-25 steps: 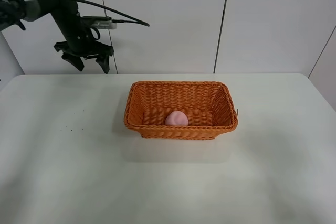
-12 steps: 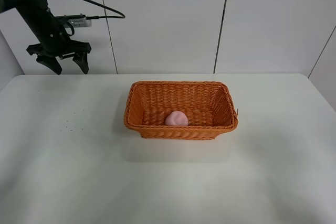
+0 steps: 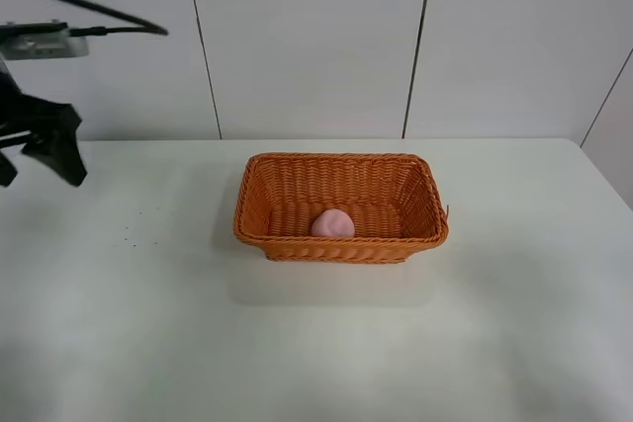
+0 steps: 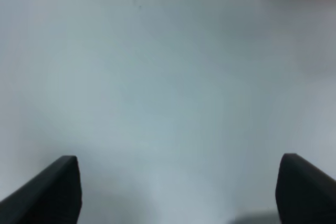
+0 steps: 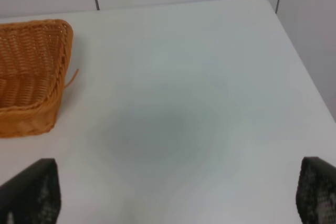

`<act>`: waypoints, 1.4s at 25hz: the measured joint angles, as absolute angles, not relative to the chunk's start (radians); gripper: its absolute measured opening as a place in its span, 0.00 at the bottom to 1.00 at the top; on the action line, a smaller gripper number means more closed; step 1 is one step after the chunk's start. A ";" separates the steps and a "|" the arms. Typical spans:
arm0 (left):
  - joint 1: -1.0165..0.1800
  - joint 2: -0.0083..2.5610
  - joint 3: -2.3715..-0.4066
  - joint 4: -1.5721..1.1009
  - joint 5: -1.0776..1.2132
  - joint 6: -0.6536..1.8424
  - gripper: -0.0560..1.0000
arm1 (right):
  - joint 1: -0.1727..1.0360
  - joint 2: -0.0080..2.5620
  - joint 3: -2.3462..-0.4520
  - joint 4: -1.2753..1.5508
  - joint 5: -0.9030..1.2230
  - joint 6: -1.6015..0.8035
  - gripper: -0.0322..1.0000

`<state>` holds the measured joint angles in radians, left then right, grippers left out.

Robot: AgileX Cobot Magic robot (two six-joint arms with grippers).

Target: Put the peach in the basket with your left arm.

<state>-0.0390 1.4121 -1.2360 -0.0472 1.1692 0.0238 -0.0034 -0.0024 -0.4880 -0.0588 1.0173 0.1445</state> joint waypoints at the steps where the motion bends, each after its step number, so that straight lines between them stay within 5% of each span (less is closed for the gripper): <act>1: -0.039 1.342 -1.172 -0.034 1.169 0.024 0.86 | -0.003 -0.002 -0.488 -0.059 1.017 0.144 0.70; 14: -0.039 0.540 -0.520 0.000 1.085 0.025 0.86 | -0.003 -0.002 -0.488 -0.059 1.017 0.144 0.70; 25: -0.039 0.009 -0.494 0.000 1.056 0.025 0.86 | -0.003 -0.002 -0.488 -0.059 1.017 0.144 0.70; 35: -0.039 -0.007 -0.494 0.000 1.057 0.024 0.86 | -0.003 -0.002 -0.488 -0.059 1.017 0.144 0.70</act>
